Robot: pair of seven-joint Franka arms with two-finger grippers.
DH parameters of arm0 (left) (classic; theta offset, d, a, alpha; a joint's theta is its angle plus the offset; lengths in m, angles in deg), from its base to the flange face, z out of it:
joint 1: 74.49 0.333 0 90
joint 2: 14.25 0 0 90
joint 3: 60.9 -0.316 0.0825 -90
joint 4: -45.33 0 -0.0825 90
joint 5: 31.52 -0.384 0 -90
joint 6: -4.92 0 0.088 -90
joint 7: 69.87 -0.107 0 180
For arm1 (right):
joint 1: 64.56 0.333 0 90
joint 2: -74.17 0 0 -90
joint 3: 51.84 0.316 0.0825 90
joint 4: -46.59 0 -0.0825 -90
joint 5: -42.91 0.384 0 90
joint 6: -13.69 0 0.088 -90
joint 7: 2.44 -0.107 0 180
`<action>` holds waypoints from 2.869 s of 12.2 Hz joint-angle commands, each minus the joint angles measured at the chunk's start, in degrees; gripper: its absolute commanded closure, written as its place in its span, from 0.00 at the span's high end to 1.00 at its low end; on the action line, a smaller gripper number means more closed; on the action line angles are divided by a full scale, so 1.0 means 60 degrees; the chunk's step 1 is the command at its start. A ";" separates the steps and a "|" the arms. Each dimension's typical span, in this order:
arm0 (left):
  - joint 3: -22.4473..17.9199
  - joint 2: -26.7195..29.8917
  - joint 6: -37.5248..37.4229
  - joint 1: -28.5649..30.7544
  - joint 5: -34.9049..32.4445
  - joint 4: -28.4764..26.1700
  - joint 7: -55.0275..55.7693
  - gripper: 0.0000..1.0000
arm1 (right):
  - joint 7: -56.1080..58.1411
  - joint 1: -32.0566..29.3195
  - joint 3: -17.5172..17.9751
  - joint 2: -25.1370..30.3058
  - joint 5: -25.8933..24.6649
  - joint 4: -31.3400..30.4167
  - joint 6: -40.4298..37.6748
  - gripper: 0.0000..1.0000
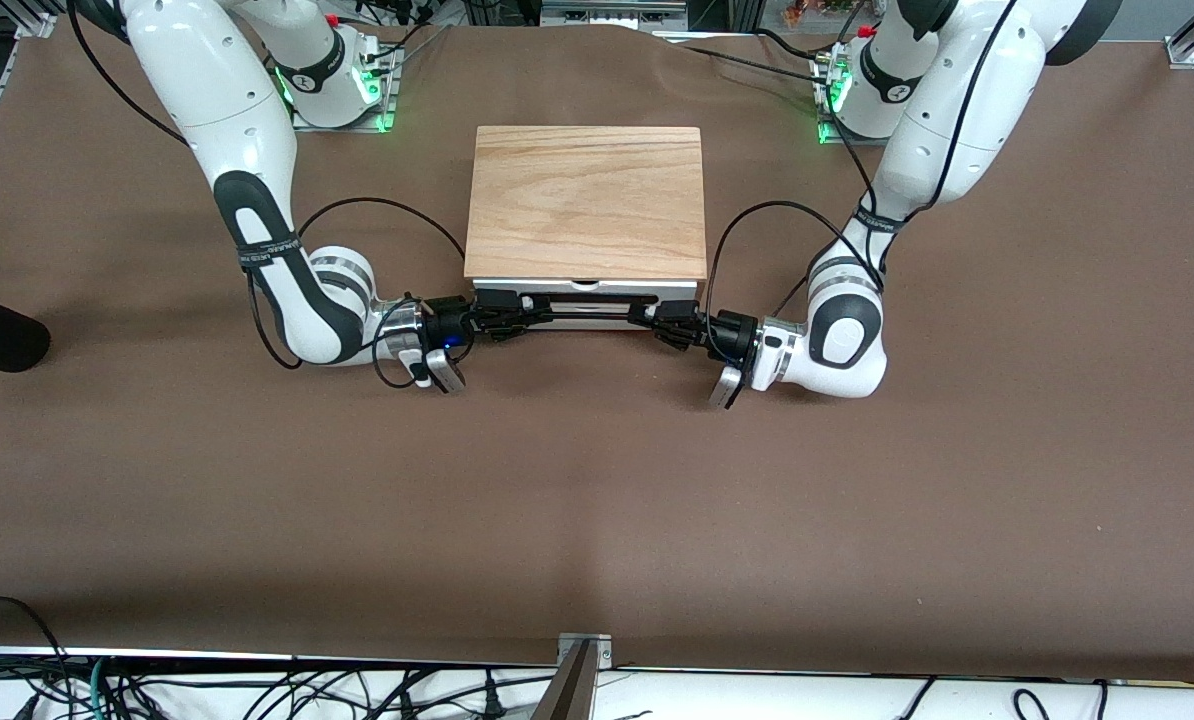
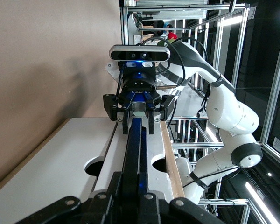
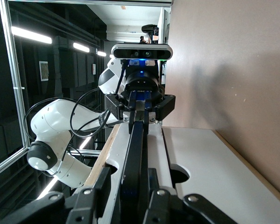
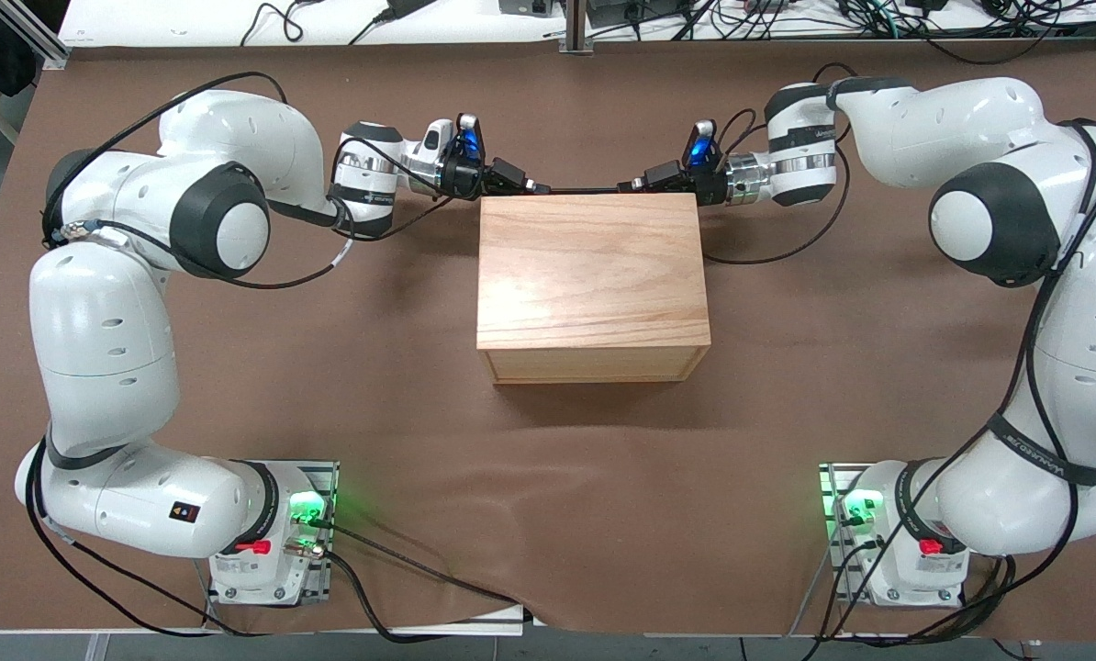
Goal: Pull top drawer with both arms simultaneously
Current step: 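Close the left gripper on the handle while the right gripper grips it, then pull the black handle outward with both grippers, sliding the drawer open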
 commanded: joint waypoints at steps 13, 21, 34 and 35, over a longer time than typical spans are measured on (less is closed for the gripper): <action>-0.0054 0.0073 0.0061 -0.0041 0.0100 0.0539 0.0137 0.00 | 0.0091 -0.0169 -0.0109 -0.0457 0.0335 0.0766 -0.0021 0.14; -0.0112 -0.0571 0.0091 -0.0071 0.0056 0.2574 0.2172 0.00 | -0.0713 -0.0667 -0.0124 -0.1555 0.0291 0.2597 0.0096 0.14; -0.0566 -0.1319 0.0105 0.0003 0.0056 0.4423 0.3068 0.00 | -0.1608 -0.1063 -0.0300 -0.2566 0.0247 0.4458 0.0843 0.14; -0.0712 -0.1319 0.0120 -0.0026 0.0056 0.4437 0.3068 0.00 | -0.1623 -0.1063 -0.0300 -0.2712 0.0233 0.4663 0.0843 0.14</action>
